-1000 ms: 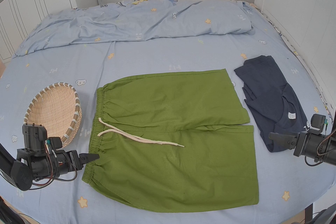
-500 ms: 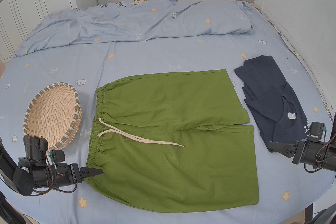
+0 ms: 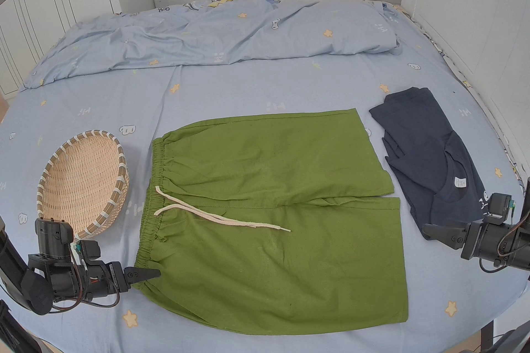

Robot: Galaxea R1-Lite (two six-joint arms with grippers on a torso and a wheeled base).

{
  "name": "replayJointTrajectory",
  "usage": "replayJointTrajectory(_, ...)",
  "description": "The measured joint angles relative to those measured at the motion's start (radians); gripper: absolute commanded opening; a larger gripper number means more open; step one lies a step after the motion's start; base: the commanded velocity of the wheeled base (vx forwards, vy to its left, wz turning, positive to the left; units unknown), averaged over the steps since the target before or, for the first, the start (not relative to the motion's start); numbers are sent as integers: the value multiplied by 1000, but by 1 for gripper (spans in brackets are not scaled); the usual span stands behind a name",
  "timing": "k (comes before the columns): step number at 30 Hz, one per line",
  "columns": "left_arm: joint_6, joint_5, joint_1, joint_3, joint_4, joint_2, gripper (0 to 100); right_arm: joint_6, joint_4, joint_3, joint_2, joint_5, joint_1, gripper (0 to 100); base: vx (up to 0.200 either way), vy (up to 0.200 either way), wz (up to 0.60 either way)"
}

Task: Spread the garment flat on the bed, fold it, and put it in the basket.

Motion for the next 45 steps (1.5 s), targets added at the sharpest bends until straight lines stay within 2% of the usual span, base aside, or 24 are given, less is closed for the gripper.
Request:
replayJointTrajectory(8, -11, -28, -8, 0, -43, 62, 100, 0, 1, 1, 3, 0, 0, 100, 0, 0, 0)
replayJointTrajectory(9, -12, -39, -8, 1, -60, 75, 0, 0, 0, 2, 3, 0, 0, 100, 0, 0, 0)
replayJointTrajectory(19, -18, -82, 33, 37, -180, 157, 0, 0, 1, 23, 6, 1, 0, 100, 0, 0, 0)
replayJointTrajectory(25, -16, -167, 82, 88, -262, 155, 0, 0, 3, 43, 6, 2, 2, 100, 0, 0, 0)
replayJointTrajectory(28, -12, -220, 112, 96, -233, 131, 0, 0, 8, 74, 8, 3, 17, 100, 0, 0, 0)
replayJointTrajectory(33, 11, -264, 145, 100, -138, 79, 0, 0, 8, 119, 44, 16, 50, 100, 0, 0, 0)
replayJointTrajectory(40, 131, -287, 170, 101, -38, 31, 0, -19, -6, 176, 191, 117, 76, 100, 0, 0, 0)
replayJointTrajectory(45, 173, -300, 183, 101, -19, 30, 0, -60, -15, 210, 291, 158, 78, 100, 0, 0, 0)
